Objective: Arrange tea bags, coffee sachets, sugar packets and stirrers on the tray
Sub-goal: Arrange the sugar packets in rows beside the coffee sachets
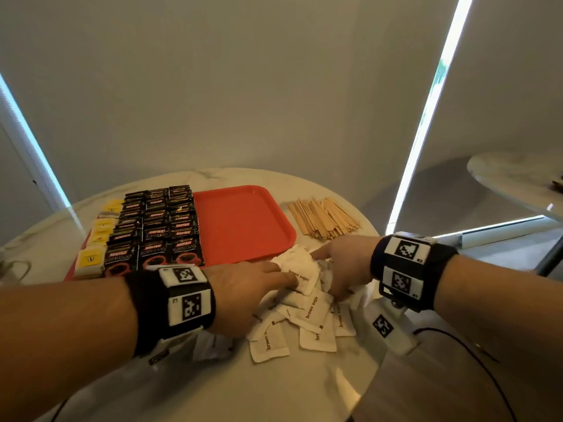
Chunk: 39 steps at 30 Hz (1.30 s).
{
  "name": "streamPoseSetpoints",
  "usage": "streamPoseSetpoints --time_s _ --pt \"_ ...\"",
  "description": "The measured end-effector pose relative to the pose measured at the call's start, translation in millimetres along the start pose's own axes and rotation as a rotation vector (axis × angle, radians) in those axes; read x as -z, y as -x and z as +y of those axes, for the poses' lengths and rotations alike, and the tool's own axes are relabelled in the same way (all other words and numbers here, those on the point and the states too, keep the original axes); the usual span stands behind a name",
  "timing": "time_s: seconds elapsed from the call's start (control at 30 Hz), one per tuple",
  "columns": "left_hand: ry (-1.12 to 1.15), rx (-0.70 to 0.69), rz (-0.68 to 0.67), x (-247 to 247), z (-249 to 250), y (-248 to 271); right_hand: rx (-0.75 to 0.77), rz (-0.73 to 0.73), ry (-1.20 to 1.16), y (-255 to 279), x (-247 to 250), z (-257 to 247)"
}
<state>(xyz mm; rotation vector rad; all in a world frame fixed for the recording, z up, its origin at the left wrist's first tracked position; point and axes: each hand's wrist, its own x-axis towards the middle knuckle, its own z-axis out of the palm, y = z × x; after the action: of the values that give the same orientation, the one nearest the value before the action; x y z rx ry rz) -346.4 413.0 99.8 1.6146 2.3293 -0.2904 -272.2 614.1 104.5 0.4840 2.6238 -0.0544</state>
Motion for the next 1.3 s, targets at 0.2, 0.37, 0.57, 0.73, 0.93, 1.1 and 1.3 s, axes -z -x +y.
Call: streamPoseSetpoints --time_s 0.2,0.37,0.57,0.73,0.93,1.1,1.3 --pt "0.053 0.059 0.015 -23 -35 54 0.197 0.01 -0.013 7 3 -57" --pt "0.135 0.158 0.036 -35 -63 93 0.316 0.005 0.02 2 4 -100" --pt "0.301 0.285 0.155 -37 -80 101 0.301 -0.114 -0.135 -5 42 -113" --pt "0.341 0.248 0.11 -35 -71 84 0.417 -0.096 -0.15 -11 43 -139" --pt "0.32 0.218 0.1 -39 -68 85 0.409 -0.037 0.038 -7 26 -137" --pt "0.451 0.292 0.206 -35 -74 87 0.382 -0.082 -0.108 0 34 -123" --pt "0.211 0.58 0.262 -32 -101 85 0.3 0.169 -0.08 -26 41 -136"
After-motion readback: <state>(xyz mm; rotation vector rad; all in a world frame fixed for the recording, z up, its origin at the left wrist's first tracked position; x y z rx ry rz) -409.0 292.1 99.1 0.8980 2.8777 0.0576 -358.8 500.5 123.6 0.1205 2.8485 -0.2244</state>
